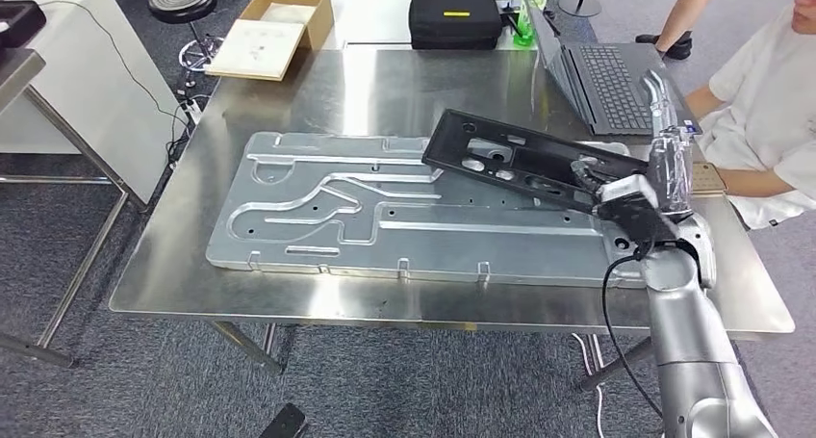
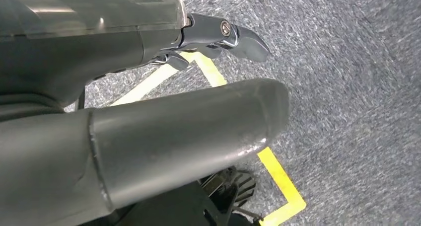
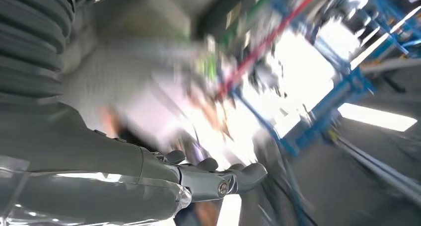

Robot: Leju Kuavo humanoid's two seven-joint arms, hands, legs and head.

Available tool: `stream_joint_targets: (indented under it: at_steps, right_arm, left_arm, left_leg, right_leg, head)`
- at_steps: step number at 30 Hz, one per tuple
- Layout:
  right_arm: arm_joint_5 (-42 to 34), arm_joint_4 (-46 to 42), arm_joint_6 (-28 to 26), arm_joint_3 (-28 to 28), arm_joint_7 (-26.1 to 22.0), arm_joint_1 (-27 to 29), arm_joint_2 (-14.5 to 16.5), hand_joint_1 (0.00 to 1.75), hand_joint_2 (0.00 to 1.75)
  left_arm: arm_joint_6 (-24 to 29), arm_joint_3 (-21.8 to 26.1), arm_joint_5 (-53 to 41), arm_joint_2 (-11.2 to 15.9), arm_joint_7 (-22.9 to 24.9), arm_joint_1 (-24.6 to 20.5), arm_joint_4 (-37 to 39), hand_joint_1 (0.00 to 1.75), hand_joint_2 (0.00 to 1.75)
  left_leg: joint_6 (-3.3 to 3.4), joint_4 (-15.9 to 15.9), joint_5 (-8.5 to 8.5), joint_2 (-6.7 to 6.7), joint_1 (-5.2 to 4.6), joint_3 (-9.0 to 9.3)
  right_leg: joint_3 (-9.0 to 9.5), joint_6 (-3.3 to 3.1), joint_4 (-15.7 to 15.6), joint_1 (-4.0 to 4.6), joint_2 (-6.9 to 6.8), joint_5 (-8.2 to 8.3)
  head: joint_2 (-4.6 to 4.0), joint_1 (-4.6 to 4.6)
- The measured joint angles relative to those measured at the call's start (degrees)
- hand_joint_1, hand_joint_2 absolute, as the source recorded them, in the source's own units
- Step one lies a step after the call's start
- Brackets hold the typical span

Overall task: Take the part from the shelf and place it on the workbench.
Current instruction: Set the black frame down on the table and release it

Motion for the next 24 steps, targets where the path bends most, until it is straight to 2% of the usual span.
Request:
stream_joint_targets:
  at_steps: [3,4,5,6,7,9,10,13,14,16,18,19,20,21,22,24]
  right_arm:
    - [11.74,-5.49,-6.50,6.13,4.12,0.01,0.91,0.00,1.75]
    - [14.79,-7.03,-7.86,8.70,6.04,-0.07,1.43,0.00,1.75]
    - [17.31,-8.28,-8.87,11.23,7.88,-0.27,2.00,0.00,1.75]
    - [19.59,-9.36,-9.68,13.72,9.53,-0.59,2.71,0.00,1.31]
    - [21.56,-10.27,-10.38,16.01,10.89,-1.02,3.47,0.00,0.87]
    - [24.79,-11.69,-11.72,20.36,13.27,-2.01,5.10,0.00,0.00]
    - [26.07,-12.22,-12.28,22.49,14.25,-2.42,5.86,0.00,0.00]
    - [28.70,-13.49,-13.25,28.34,15.70,-3.02,7.60,0.00,0.00]
    - [29.63,-13.86,-13.69,30.10,15.95,-3.19,8.00,0.00,0.00]
    - [32.39,-14.39,-15.26,33.32,16.76,-3.51,8.74,0.00,0.00]
    - [35.84,-14.58,-17.26,36.04,17.77,-3.47,9.44,0.00,0.00]
    - [37.30,-14.64,-18.13,37.21,18.28,-3.30,9.69,0.00,0.00]
    - [38.39,-14.73,-18.80,38.27,18.70,-3.15,9.87,0.00,0.00]
    - [39.06,-14.88,-19.30,39.19,19.06,-3.04,10.03,0.00,0.00]
    - [39.45,-15.08,-19.68,39.94,19.38,-2.98,10.16,0.00,0.00]
    - [39.82,-15.47,-20.11,40.86,19.87,-2.97,10.36,0.00,0.00]
  left_arm:
    - [0.01,-0.01,-0.28,-0.04,0.40,-0.13,0.00,0.00,0.00]
    - [0.01,-0.01,-0.32,-0.07,0.55,-0.14,0.00,0.00,0.00]
    - [0.00,-0.01,-0.34,-0.10,0.69,-0.15,0.00,0.00,0.00]
    - [-0.01,-0.01,-0.35,-0.13,0.84,-0.20,0.00,0.00,0.00]
    - [-0.02,-0.01,-0.34,-0.15,0.96,-0.30,0.00,0.00,0.00]
    - [-0.02,-0.01,-0.34,-0.20,1.27,-0.60,0.00,0.00,0.00]
    - [-0.02,-0.01,-0.34,-0.25,1.43,-0.73,0.00,0.00,0.00]
    - [-0.03,-0.01,-0.45,-0.46,1.77,-0.81,0.00,0.00,0.00]
    - [-0.03,-0.01,-0.55,-0.56,1.81,-0.82,0.00,0.00,0.00]
    - [0.01,-0.01,-0.73,-0.78,1.90,-0.85,0.00,0.00,0.00]
    - [0.13,-0.01,-0.77,-0.90,2.04,-0.77,0.00,0.00,0.00]
    - [0.21,-0.01,-0.76,-0.93,2.09,-0.67,0.00,0.00,0.00]
    - [0.28,-0.01,-0.75,-0.96,2.12,-0.57,0.00,0.00,0.00]
    - [0.35,-0.01,-0.73,-0.98,2.13,-0.48,0.00,0.00,0.00]
    - [0.40,-0.01,-0.72,-1.02,2.13,-0.43,0.00,0.00,0.00]
    - [0.46,-0.01,-0.69,-1.10,2.14,-0.40,0.00,0.00,0.00]
  left_leg:
    - [-0.27,10.17,-4.76,-0.03,0.05,-4.71]
    - [-0.22,12.17,-5.09,-0.03,0.04,-5.74]
    - [-0.09,12.23,-4.42,-0.03,0.03,-5.88]
    - [0.13,10.13,-2.82,-0.03,-0.01,-4.96]
    - [0.45,6.56,-0.78,-0.04,-0.08,-3.29]
    - [1.06,-0.23,1.81,-0.03,-0.39,-0.10]
    - [1.23,-2.04,2.26,-0.02,-0.57,0.71]
    - [1.62,-3.27,2.61,0.02,-0.59,1.11]
    - [1.89,-3.62,2.87,0.03,-0.45,1.23]
    - [2.31,-4.14,3.27,0.00,-0.24,1.39]
    - [2.43,-4.13,3.32,-0.24,-0.29,1.29]
    - [2.43,-4.08,3.31,-0.44,-0.29,1.24]
    - [2.42,-4.00,3.31,-0.77,-0.29,1.21]
    - [2.39,-3.91,3.29,-1.19,-0.27,1.19]
    - [2.32,-3.79,3.25,-1.71,-0.26,1.19]
    - [1.99,-3.47,3.17,-2.76,-0.36,1.02]
  right_leg:
    - [-0.03,-0.66,-0.01,0.36,0.16,0.02]
    - [-0.02,-0.73,0.02,0.53,0.26,-0.01]
    - [-0.01,-0.78,0.06,0.68,0.36,-0.04]
    - [0.03,-0.82,0.12,0.81,0.46,-0.07]
    - [0.07,-0.83,0.17,0.89,0.53,-0.09]
    - [0.02,-0.69,0.28,1.10,0.61,-0.13]
    - [-0.03,-0.52,0.28,1.15,0.60,-0.11]
    - [-0.01,0.26,0.10,1.15,0.47,-0.05]
    - [-0.19,0.52,0.61,1.13,0.38,-0.54]
    - [-1.97,0.89,4.72,1.07,0.27,-3.30]
    - [-5.12,1.16,11.68,0.96,0.26,-6.77]
    - [-6.22,1.28,14.13,0.91,0.25,-7.48]
    - [-6.41,1.33,14.68,0.85,0.25,-7.11]
    - [-5.55,1.32,13.13,0.80,0.30,-5.77]
    - [-3.75,1.23,9.74,0.75,0.60,-3.82]
    - [-0.16,0.87,2.82,0.67,2.11,-1.34]
  head:
    - [0.00,-0.01]
    - [0.00,-0.01]
    - [0.00,0.00]
    - [0.00,0.00]
    - [0.00,0.01]
    - [0.00,0.01]
    - [0.00,0.01]
    - [0.00,0.02]
    - [0.00,0.03]
    - [0.00,0.06]
    - [0.00,0.07]
    - [0.00,0.08]
    - [0.00,0.07]
    - [0.00,0.08]
    - [0.00,0.07]
    - [0.00,0.06]
